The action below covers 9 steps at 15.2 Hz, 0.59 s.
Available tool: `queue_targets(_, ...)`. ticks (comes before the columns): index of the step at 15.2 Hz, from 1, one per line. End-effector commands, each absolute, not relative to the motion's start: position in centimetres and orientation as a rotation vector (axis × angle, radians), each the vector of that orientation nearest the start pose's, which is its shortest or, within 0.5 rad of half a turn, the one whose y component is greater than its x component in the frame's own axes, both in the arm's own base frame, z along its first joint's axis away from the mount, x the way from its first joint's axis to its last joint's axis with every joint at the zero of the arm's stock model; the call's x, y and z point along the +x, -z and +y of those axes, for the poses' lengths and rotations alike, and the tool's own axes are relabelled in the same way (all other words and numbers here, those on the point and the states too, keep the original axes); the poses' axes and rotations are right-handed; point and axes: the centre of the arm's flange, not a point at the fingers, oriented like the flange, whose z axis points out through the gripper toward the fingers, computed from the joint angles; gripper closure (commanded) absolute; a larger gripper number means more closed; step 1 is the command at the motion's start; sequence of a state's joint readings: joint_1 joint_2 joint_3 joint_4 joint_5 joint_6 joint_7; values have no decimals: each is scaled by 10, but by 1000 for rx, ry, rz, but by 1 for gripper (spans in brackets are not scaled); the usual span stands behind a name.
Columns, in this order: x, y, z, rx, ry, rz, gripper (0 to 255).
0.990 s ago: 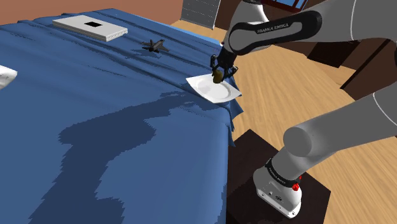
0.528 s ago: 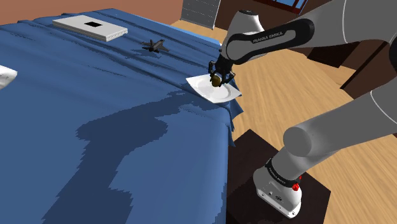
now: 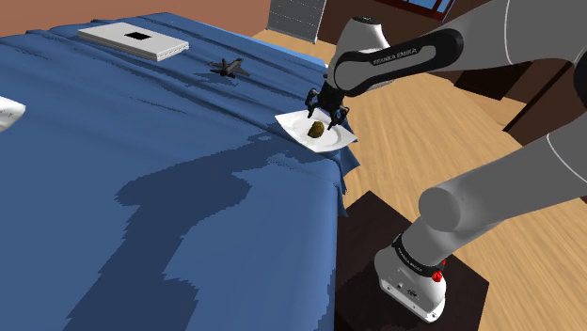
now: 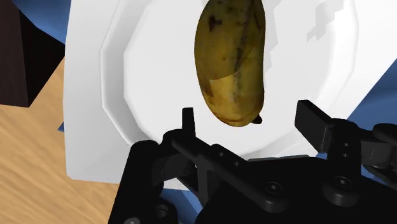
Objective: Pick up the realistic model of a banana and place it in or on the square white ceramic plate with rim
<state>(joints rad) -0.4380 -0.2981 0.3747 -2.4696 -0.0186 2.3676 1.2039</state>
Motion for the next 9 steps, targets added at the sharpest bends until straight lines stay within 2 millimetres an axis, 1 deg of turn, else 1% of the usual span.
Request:
queue_targets(1,458,-413,-28,-2531,334,1848,0)
queue_targets(4,458,-413,-28,-2531,334,1848,0)
queue_targets(7,451,-451,-23,-2531,334,1848,0)
queue_targets(8,449,-462,-22,-2531,334,1848,0)
queue_targets(9,449,-462,-22,-2531,334,1848,0)
